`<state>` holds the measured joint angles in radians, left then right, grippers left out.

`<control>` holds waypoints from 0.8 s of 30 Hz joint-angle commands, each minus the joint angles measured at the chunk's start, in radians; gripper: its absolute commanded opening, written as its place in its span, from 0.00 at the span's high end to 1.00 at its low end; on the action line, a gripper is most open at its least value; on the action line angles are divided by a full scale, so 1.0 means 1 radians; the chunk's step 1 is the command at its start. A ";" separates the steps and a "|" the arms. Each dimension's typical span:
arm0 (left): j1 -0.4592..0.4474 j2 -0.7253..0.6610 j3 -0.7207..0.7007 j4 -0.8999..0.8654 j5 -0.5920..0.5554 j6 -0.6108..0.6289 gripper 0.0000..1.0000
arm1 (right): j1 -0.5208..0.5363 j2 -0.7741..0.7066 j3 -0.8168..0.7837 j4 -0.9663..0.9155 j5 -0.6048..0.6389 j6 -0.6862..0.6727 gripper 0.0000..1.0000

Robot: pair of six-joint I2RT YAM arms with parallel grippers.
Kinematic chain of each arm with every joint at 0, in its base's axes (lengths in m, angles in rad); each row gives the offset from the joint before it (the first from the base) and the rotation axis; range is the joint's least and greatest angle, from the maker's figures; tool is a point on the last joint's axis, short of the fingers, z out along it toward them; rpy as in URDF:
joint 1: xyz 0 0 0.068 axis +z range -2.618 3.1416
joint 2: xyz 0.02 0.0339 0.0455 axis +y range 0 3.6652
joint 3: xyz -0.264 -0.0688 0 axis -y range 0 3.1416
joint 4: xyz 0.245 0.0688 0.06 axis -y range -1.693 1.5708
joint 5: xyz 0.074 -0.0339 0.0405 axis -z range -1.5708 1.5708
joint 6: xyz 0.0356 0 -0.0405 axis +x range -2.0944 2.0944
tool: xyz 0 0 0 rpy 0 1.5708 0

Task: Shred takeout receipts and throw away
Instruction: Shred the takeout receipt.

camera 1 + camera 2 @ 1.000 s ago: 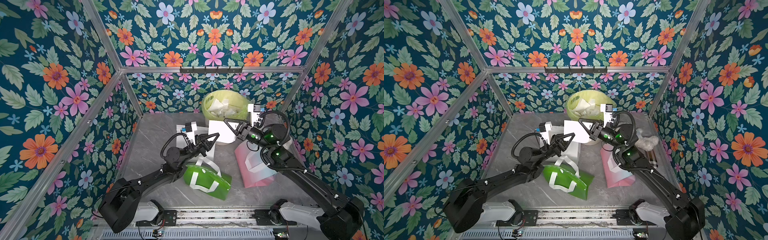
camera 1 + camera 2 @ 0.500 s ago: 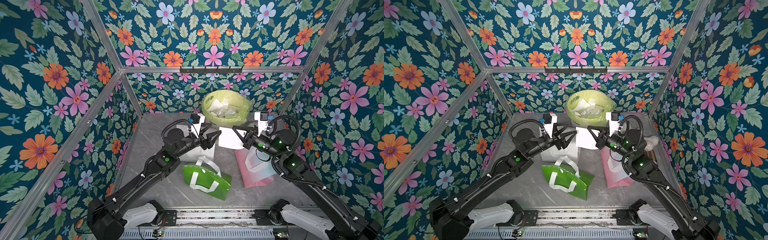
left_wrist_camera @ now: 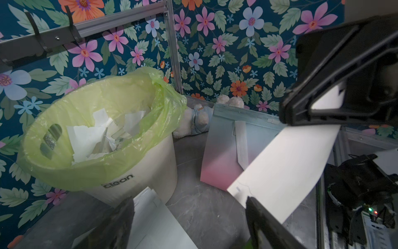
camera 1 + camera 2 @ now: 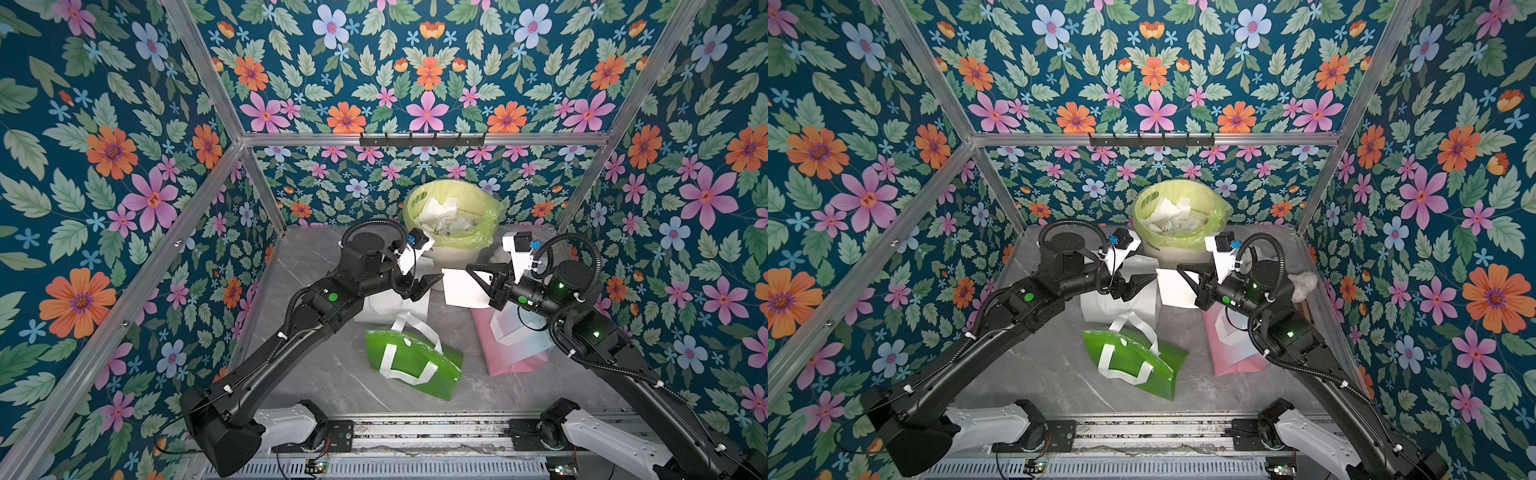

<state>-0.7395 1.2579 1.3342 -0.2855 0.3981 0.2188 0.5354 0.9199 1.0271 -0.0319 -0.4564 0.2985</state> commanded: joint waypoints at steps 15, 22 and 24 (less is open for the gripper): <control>0.002 0.075 0.093 -0.055 0.261 0.131 0.16 | 0.001 0.015 0.029 0.031 -0.079 -0.061 1.00; 0.001 0.087 0.085 -0.018 0.312 0.097 0.28 | 0.001 0.056 0.059 0.054 -0.109 -0.065 1.00; 0.000 0.087 0.083 -0.009 0.334 0.089 0.32 | 0.001 0.068 0.066 0.058 -0.111 -0.065 1.00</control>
<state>-0.7395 1.3437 1.4197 -0.3344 0.6785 0.3180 0.5354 0.9779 1.0817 -0.0139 -0.5465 0.2493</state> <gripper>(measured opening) 0.689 0.048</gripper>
